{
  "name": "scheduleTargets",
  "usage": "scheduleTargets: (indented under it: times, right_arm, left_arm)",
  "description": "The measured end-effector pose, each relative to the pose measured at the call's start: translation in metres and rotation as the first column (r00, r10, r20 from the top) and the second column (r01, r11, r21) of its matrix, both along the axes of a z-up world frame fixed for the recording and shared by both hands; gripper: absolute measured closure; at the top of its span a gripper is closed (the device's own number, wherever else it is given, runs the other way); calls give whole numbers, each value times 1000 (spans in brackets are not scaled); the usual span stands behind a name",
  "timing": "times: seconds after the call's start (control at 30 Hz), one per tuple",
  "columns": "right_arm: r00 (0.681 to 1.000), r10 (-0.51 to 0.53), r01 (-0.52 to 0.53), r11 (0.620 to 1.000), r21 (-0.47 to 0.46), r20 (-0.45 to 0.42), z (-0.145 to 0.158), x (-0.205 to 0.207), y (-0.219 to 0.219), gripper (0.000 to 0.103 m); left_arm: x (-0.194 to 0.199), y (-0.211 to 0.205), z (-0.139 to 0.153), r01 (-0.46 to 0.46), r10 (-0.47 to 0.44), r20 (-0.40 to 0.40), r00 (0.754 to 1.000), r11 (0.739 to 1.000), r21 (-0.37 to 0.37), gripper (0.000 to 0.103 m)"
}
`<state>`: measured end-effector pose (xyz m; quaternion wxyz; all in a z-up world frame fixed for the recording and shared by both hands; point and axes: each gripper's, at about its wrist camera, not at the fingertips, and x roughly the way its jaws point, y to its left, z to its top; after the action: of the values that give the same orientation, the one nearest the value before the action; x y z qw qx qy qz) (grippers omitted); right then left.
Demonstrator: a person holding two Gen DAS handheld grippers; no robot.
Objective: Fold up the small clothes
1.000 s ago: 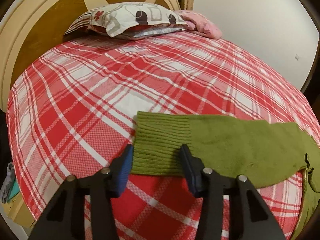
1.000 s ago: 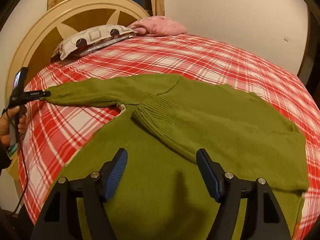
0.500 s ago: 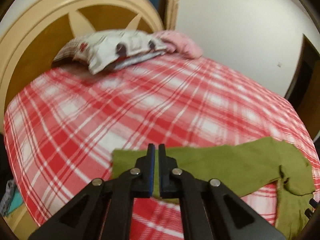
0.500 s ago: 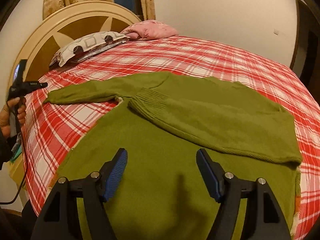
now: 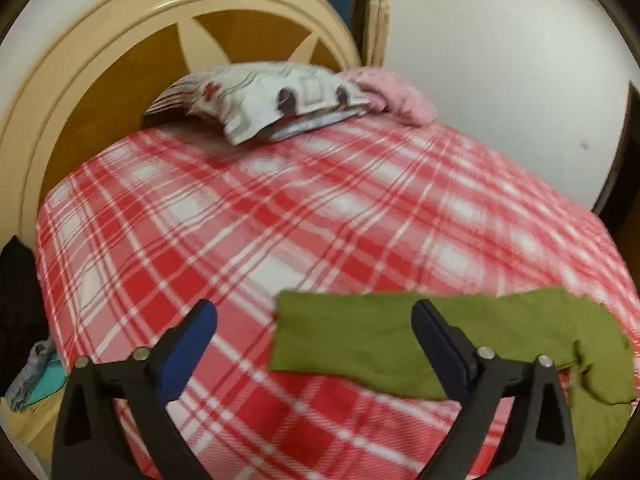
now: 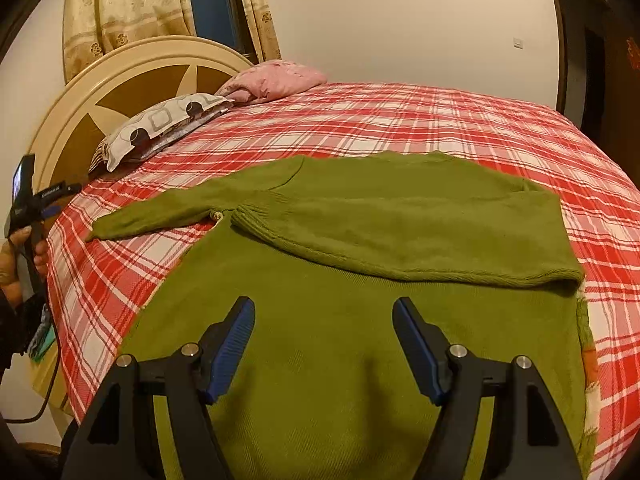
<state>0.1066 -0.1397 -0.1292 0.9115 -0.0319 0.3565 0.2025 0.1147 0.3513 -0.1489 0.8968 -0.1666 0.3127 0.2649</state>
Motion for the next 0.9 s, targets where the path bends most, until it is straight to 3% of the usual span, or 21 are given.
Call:
scheduleTargets:
  times: [0.03,0.1,0.27,0.37,0.4,0.43,0.47,0.5,0.63,0.73,0.9]
  right_arm:
    - [1000,3,-3,1000,-4,3,-1,-1,1,31]
    - [1000,12,-12,1000,-14,7,-3,-3,3,31]
    - [1000,29,-29,999,-25,2,-6,-5,10,31]
    - [999,40,-39,998,-42,3,-7,-6,14,31]
    - [999,41,-41,998,-45,3,-7,-6,15,31]
    - [999,44,-43,998,-46,3,-8,-6,16,31]
    - [999,46,-46,998,-44,3,-7,-6,17,31]
    - [999,48,-48,998,-40,5,-7,-6,17,31]
    - [998,55,-55,998,-25,20,-3,-9,18,31]
    - [998,52,-51,998,-20,32,-1,-11,17,31]
    - [999,28,-27,999,-18,40,3,-12,7,31]
  left_arm:
    - [1,2,-6,1,-1,-12,1000,1000,-5,20]
    - [10,10,-25,-1,-2,-61,998,999,-46,27]
    - [23,15,-61,-30,13,-100,995,986,-163,31]
    - [32,0,-63,-17,7,-123,992,996,-82,30]
    - [34,-3,-62,-10,1,-124,992,998,-68,41]
    - [33,-4,-61,1,-9,-111,994,998,-67,71]
    - [33,-4,-58,31,-39,-96,995,996,-80,84]
    - [34,-5,-55,49,-58,-95,994,994,-95,90]
    - [31,-15,-36,76,-79,-52,996,995,-61,92]
    - [28,-29,-6,113,-111,28,993,991,-69,92]
    - [38,-78,52,253,-246,149,958,967,-35,92]
